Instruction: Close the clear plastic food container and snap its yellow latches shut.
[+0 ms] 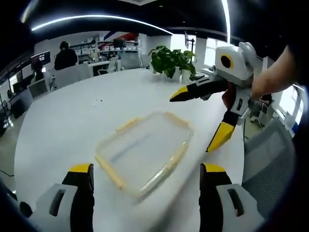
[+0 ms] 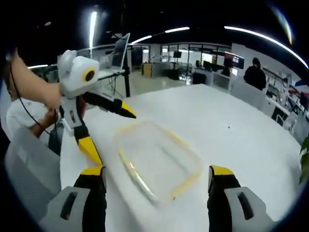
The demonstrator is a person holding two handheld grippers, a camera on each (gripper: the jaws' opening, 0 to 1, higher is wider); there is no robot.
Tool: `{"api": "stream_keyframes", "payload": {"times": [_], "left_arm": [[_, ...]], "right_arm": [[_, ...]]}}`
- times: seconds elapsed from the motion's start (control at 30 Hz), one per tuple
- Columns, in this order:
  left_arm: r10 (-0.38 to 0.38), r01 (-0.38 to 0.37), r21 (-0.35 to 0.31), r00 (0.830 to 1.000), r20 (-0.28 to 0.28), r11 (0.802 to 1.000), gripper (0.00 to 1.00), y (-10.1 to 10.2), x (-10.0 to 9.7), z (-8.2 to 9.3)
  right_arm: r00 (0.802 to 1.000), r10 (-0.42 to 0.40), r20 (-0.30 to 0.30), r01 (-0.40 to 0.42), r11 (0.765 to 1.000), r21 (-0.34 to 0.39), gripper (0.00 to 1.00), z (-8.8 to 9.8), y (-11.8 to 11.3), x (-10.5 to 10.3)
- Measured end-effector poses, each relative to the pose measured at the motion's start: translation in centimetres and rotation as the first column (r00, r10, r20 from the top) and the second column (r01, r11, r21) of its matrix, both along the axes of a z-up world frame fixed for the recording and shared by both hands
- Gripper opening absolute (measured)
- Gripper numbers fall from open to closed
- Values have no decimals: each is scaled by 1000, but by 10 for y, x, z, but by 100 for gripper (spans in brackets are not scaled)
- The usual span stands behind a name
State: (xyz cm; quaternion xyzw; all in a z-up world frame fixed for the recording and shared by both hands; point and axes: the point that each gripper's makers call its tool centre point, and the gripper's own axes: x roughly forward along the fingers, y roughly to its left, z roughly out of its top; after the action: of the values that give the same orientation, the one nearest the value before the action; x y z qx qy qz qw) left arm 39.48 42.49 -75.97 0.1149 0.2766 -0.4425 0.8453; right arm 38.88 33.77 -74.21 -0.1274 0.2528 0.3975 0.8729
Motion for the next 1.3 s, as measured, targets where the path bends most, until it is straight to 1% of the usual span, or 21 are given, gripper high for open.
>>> {"api": "stream_keyframes", "payload": {"times": [0.17, 0.27, 0.37, 0.43, 0.6, 0.83, 0.93, 1.0, 1.3], "left_arm": [[37, -37, -27, 999, -17, 999, 91, 6, -4, 2], [43, -43, -38, 999, -21, 998, 90, 9, -9, 3], [48, -48, -27, 999, -23, 998, 90, 13, -13, 0], [50, -52, -34, 998, -34, 998, 89, 14, -15, 0], [47, -48, -35, 998, -37, 998, 89, 14, -21, 0], [49, -51, -35, 998, -40, 998, 89, 17, -23, 0], [48, -49, -34, 998, -35, 998, 89, 17, -24, 1], [49, -50, -37, 998, -37, 998, 89, 18, -24, 1], [60, -61, -41, 998, -36, 997, 89, 28, -30, 3]], "right_arm": [[1000, -21, -12, 22, 1000, 9, 87, -1, -3, -7], [1000, -20, -13, 20, 1000, 8, 87, -2, -2, -12], [1000, -17, -13, 17, 1000, 3, 87, -2, -5, -16], [1000, -20, -15, 20, 1000, 7, 87, -2, -6, -16], [1000, -26, -15, 26, 1000, 10, 87, -2, -9, -18], [999, -35, -22, 35, 999, 23, 86, -1, -9, -19], [1000, -13, -23, 13, 1000, 5, 86, -2, -8, -24], [1000, -12, -24, 12, 1000, 0, 86, -2, -9, -25], [999, -27, -21, 27, 1000, 8, 85, 0, -12, -31]]}}
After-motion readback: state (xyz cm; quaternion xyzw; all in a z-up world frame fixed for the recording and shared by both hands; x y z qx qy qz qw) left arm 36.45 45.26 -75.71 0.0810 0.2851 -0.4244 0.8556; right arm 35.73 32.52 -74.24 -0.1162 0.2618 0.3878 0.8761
